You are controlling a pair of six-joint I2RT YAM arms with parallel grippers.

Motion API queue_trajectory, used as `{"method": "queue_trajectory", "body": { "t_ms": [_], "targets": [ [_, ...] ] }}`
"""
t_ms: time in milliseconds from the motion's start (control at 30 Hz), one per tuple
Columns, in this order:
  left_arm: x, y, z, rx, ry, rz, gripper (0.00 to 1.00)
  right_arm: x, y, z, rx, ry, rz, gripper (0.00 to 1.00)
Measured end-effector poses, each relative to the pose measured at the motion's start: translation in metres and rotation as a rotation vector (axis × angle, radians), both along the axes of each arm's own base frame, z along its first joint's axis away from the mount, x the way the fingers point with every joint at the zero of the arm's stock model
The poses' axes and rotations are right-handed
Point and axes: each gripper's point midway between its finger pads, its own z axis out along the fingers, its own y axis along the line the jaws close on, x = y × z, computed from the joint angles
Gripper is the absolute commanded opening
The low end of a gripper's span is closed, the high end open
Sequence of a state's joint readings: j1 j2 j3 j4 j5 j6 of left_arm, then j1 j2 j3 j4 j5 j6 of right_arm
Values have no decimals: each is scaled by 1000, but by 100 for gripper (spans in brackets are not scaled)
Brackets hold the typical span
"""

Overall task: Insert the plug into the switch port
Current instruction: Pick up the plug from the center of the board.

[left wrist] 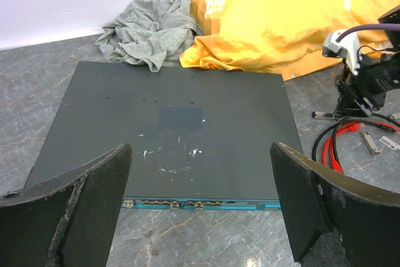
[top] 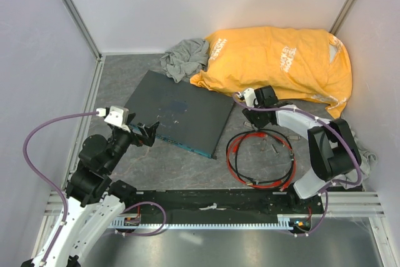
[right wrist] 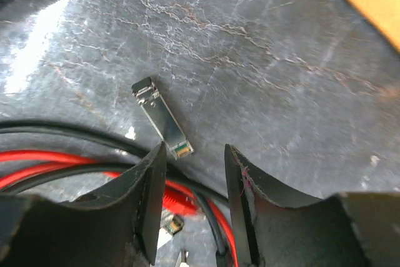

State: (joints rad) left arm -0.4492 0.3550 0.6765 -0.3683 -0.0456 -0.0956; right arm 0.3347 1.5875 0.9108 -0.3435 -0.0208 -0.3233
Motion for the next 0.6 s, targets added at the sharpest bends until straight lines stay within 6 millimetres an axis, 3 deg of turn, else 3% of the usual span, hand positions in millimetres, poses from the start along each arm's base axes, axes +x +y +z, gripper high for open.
{"method": "queue_trajectory", "body": {
  "t_ms": [367,600],
  "targets": [
    [0,-1,-5,4,9,-5,98,4,5,-18,31,55,48,47],
    [0,-1,-5,4,10,-6,98,5,9,-20,46,59,60,27]
  ]
}}
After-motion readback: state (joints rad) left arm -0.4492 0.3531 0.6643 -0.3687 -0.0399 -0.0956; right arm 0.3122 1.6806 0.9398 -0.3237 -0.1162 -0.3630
